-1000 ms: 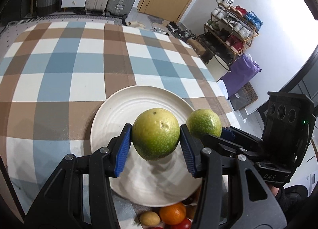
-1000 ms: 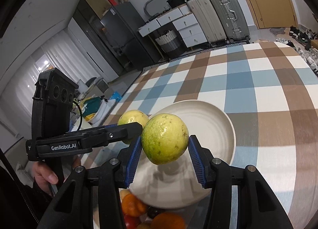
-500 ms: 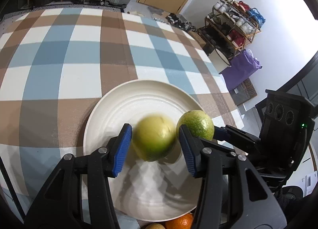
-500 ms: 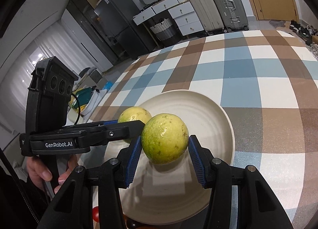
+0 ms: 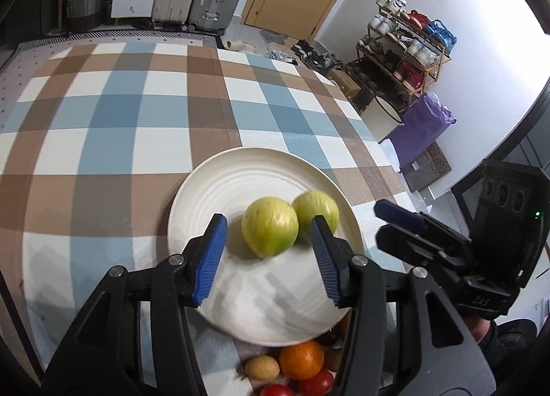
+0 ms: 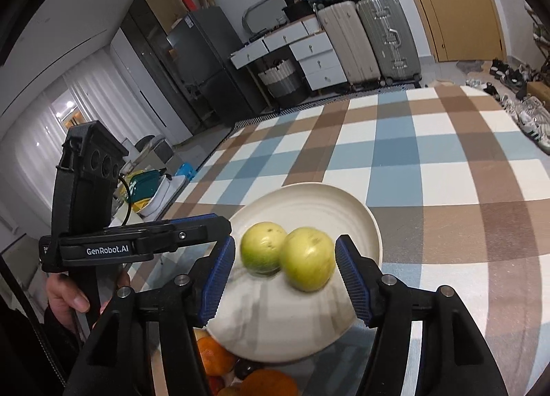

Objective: Organize fruits
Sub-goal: 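Withdraw both tools from the plate back toward the fruit cluster, then grasp the red tomato with the left tool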

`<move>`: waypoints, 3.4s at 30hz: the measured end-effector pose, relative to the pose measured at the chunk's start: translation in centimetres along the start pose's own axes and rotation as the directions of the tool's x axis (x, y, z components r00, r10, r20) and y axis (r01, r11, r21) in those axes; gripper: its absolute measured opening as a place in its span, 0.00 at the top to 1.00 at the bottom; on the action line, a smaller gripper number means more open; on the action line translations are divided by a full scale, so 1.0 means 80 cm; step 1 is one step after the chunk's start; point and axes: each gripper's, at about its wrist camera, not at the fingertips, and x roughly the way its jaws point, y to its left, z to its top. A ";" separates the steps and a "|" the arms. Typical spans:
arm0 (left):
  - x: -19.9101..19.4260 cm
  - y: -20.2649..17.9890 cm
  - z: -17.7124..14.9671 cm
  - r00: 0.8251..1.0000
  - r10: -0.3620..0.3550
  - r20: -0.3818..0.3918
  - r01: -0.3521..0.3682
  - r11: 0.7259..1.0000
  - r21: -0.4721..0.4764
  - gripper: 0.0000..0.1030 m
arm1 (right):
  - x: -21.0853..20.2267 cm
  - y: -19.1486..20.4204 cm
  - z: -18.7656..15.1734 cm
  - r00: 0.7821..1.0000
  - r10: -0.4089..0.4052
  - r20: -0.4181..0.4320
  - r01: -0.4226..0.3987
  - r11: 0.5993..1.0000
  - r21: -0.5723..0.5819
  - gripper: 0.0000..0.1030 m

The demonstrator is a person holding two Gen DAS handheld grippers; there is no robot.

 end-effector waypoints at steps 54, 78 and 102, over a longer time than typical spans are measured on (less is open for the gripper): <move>-0.084 -0.012 -0.190 0.975 0.219 0.025 -0.220 0.974 0.051 0.01 | -0.114 0.096 -0.107 0.979 -0.137 0.151 0.156 0.980 -0.121 0.00; -0.046 -0.008 -0.190 0.995 0.047 -0.093 -0.040 0.996 0.076 0.77 | -0.109 0.087 -0.115 0.981 -0.154 0.118 0.167 0.980 -0.110 0.00; -0.086 -0.017 -0.192 0.999 0.027 -0.032 -0.024 0.995 0.094 0.77 | -0.086 0.057 -0.126 0.985 -0.169 0.042 0.170 0.985 -0.040 0.00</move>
